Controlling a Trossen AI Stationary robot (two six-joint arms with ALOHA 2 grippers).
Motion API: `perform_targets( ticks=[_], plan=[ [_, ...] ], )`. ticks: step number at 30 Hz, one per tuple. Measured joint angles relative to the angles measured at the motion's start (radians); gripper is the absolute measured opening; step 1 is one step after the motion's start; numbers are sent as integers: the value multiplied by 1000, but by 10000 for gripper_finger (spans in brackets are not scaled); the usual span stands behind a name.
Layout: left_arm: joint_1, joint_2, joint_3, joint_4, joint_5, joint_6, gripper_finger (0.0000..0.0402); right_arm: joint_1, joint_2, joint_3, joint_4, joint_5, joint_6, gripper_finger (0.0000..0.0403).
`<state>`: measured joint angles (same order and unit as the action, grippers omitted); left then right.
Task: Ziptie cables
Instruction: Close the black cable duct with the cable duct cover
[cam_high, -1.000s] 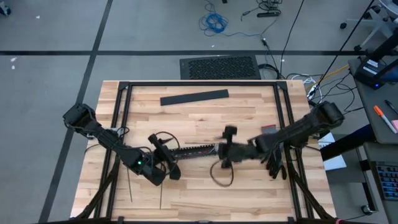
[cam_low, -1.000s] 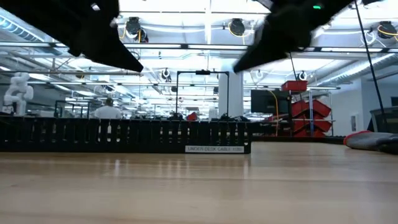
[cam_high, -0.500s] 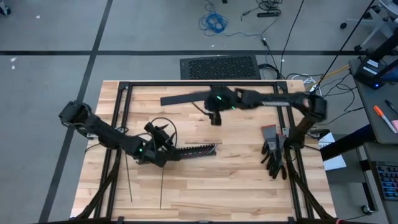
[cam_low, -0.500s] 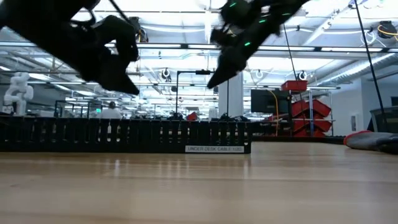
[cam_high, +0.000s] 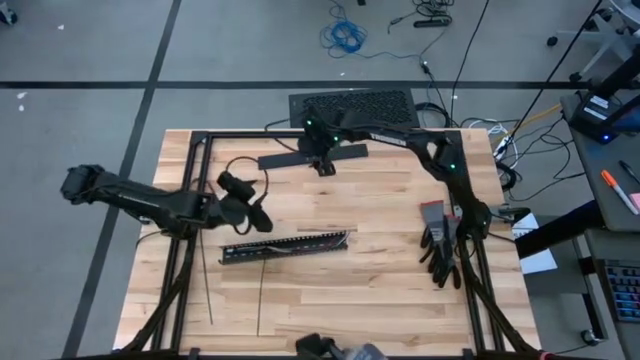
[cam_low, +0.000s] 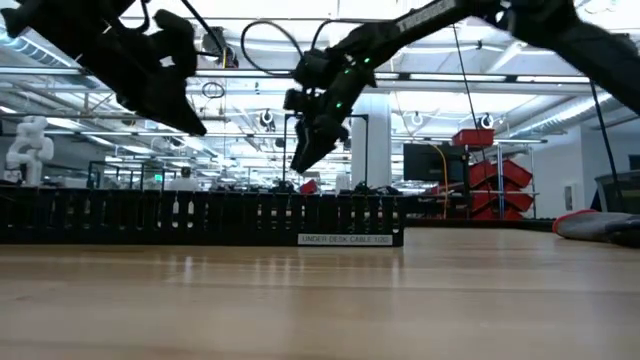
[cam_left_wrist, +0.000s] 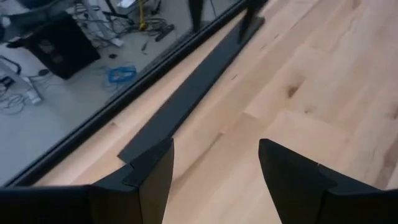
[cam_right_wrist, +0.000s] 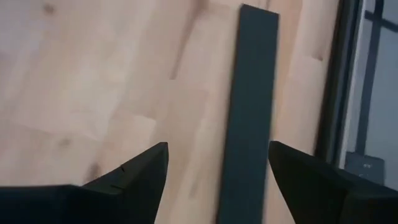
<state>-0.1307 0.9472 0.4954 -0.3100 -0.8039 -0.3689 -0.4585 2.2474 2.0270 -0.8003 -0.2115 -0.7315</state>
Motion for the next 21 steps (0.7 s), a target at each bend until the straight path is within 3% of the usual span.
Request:
perform_targets(
  ticks=[6,9,21],
  plan=[
    [123,-52,-79,135,206,104,233,-58,172,235,-121,-4,-9,273],
    [186,-51,-107,192,257,139,233,-83,245,330,-186,-36,24,273],
    [342,-42,-110,259,380,221,233,-166,278,312,-273,-58,94,272]
  ],
)
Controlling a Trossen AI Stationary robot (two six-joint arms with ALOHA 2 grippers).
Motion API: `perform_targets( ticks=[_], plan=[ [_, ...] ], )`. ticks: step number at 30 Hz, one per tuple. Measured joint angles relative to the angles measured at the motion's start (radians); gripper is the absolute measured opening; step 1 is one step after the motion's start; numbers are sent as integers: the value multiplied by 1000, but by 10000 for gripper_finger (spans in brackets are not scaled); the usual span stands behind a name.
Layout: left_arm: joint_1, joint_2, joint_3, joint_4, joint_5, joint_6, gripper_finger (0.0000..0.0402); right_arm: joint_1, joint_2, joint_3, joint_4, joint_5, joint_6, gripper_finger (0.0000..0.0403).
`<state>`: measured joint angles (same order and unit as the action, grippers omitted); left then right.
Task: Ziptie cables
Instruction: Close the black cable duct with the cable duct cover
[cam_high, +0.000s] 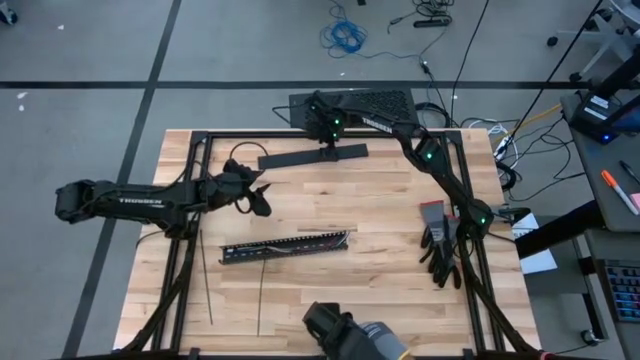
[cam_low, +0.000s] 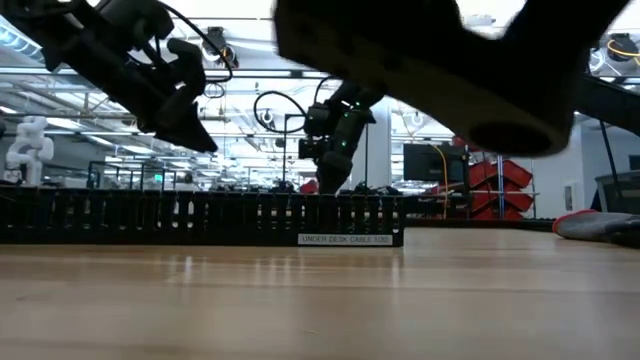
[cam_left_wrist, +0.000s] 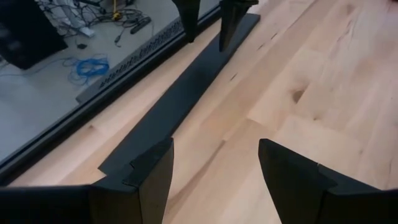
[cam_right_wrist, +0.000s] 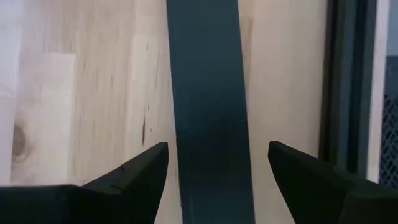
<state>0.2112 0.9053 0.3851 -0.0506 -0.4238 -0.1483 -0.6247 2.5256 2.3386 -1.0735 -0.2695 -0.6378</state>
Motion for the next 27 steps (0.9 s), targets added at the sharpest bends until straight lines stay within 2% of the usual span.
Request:
perform_targets(
  ticks=[6,11,16,21,27],
  plan=[
    [10,16,0,20,13,0,233,-33,10,0,-21,-46,15,272],
    [11,37,0,38,14,-2,233,-29,24,0,-21,-52,6,272],
    [11,48,0,54,14,-3,233,-30,42,0,-95,-52,2,269],
    [11,49,0,71,15,-3,233,-36,47,2,-217,-60,10,244],
    [12,49,0,68,30,-30,233,-35,47,0,-386,-60,108,209]
  ],
)
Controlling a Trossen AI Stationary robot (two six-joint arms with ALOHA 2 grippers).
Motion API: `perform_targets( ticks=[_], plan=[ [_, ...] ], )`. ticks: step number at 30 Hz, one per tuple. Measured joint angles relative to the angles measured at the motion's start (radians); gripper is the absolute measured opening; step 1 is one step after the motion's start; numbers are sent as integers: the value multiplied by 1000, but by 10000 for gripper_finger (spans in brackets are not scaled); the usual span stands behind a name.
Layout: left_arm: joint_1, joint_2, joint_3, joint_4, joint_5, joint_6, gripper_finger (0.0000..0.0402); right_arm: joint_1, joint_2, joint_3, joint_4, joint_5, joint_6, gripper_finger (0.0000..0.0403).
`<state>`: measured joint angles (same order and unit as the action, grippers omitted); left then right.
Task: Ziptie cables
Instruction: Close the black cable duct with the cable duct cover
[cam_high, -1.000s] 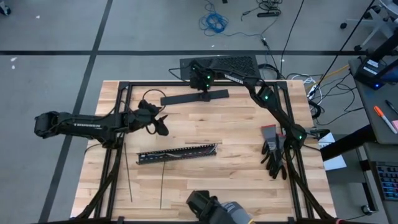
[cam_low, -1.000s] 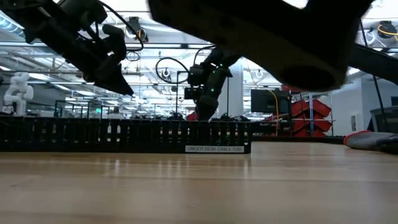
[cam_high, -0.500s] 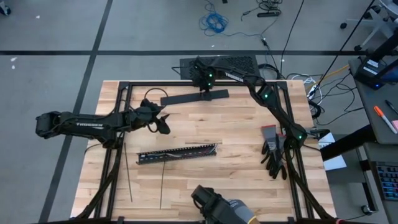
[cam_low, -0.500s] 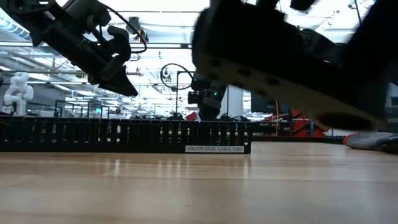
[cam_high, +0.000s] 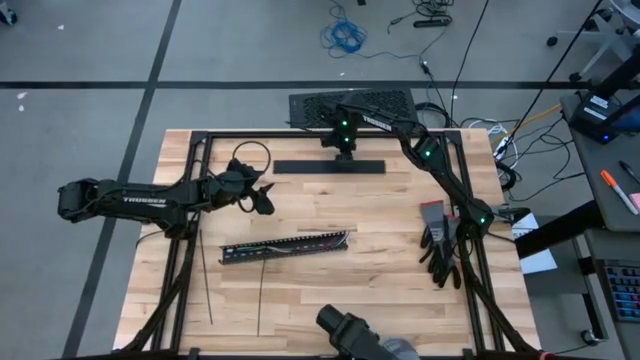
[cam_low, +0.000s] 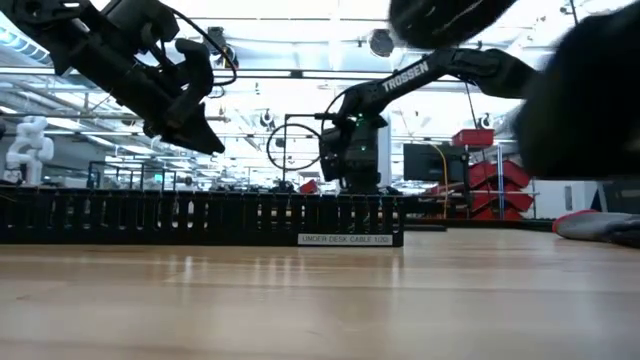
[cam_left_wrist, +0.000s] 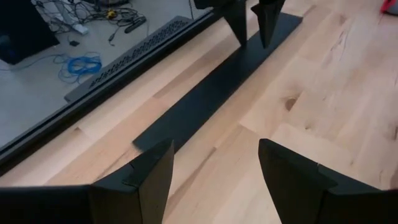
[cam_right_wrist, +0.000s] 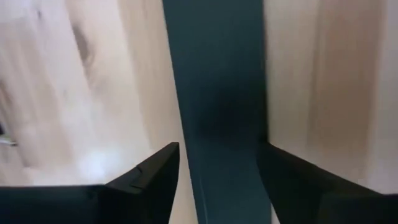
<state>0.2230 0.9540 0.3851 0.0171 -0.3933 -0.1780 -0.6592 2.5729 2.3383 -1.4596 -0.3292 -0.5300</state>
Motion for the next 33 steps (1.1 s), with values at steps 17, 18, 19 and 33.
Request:
perform_targets(
  ticks=[17,18,19,33],
  plan=[
    [-1,6,0,-17,25,53,233,243,-306,-5,-70,151,184,196],
    [-1,6,-6,-14,25,54,233,254,-332,-14,-49,149,195,196],
    [-1,6,-16,-13,25,54,233,264,-358,-35,-19,147,203,196],
    [-2,8,-130,56,17,-90,233,200,-862,-1086,932,328,369,196]
  ],
)
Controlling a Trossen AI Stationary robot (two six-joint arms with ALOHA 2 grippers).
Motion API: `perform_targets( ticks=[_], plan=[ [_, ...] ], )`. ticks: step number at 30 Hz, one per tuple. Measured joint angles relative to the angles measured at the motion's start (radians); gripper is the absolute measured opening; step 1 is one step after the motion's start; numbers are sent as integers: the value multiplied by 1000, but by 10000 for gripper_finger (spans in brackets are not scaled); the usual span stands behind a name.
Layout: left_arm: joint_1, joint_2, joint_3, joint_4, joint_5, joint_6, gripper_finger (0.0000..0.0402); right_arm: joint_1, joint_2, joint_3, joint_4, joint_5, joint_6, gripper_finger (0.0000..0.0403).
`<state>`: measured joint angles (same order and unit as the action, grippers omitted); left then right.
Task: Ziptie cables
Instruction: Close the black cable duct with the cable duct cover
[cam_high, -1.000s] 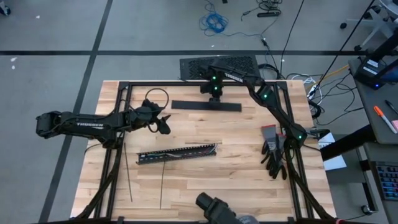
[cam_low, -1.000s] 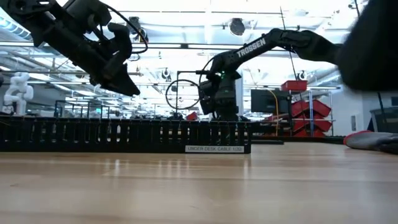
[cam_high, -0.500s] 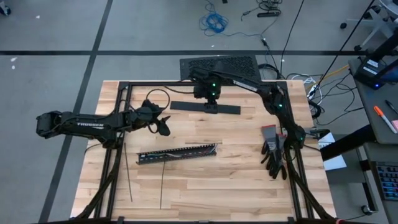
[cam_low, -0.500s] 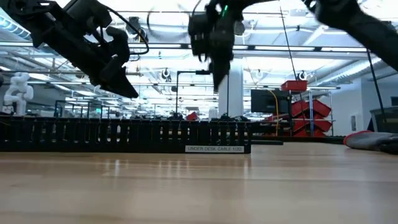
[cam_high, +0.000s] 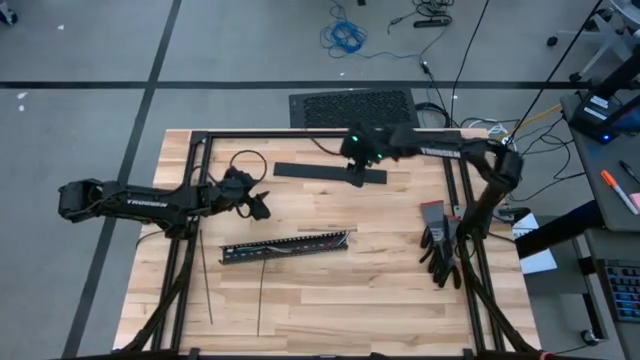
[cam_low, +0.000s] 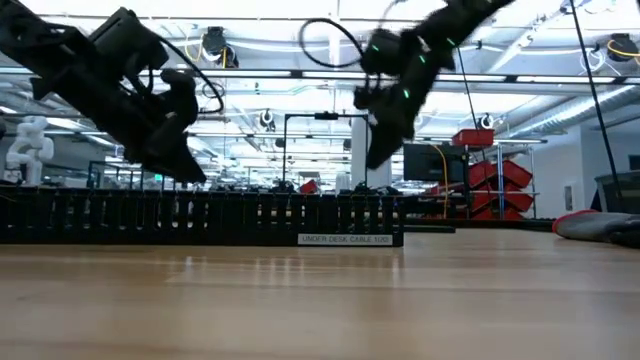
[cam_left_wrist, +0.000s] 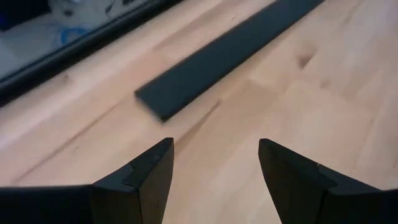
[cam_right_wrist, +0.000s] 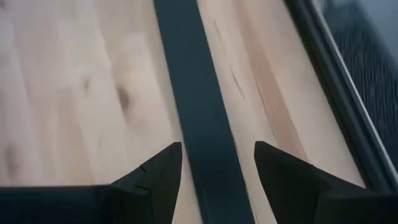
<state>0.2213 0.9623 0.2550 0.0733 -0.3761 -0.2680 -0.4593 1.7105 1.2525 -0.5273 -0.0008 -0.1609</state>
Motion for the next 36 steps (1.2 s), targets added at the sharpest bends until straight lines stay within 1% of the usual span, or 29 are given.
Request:
perform_targets(
  ticks=[2,4,5,6,7,8,9,12,14,16,19,24,27,29,31,34,36],
  plan=[
    [-1,0,0,49,-1,36,233,-1,-19,-136,235,-17,-9,196],
    [0,0,0,101,-17,75,233,3,-11,-231,480,-52,-70,196],
    [0,0,0,129,-28,103,233,4,2,-260,599,-58,-110,196],
    [0,0,0,157,-42,128,233,4,15,-272,672,-59,-136,196],
    [0,0,0,186,-47,149,233,4,33,-268,700,-60,-150,196],
    [0,0,0,209,-48,166,233,4,56,-240,686,-59,-151,196],
    [0,0,0,225,-48,172,233,1,83,-197,627,-58,-140,196],
    [0,0,0,236,-48,159,233,-15,179,-22,340,-73,-135,196],
    [1,0,0,234,-48,146,233,-22,256,91,203,-89,-142,196],
    [1,0,0,234,-48,144,233,-20,326,178,110,-104,-167,196],
    [1,0,0,233,-50,143,233,-10,393,260,81,-109,-202,196],
    [1,0,0,229,-51,137,233,-9,460,332,67,-110,-214,196],
    [1,0,0,227,-51,145,233,-9,488,393,4,-110,-209,196],
    [1,0,0,227,-51,153,233,-10,506,430,-72,-114,-202,196],
    [1,0,0,228,-51,153,233,-12,520,458,-108,-142,-192,198],
    [1,0,0,228,-51,151,233,-15,519,483,-164,-199,-191,215],
    [1,0,0,228,-48,151,233,-15,519,502,-206,-210,-186,236]
  ],
)
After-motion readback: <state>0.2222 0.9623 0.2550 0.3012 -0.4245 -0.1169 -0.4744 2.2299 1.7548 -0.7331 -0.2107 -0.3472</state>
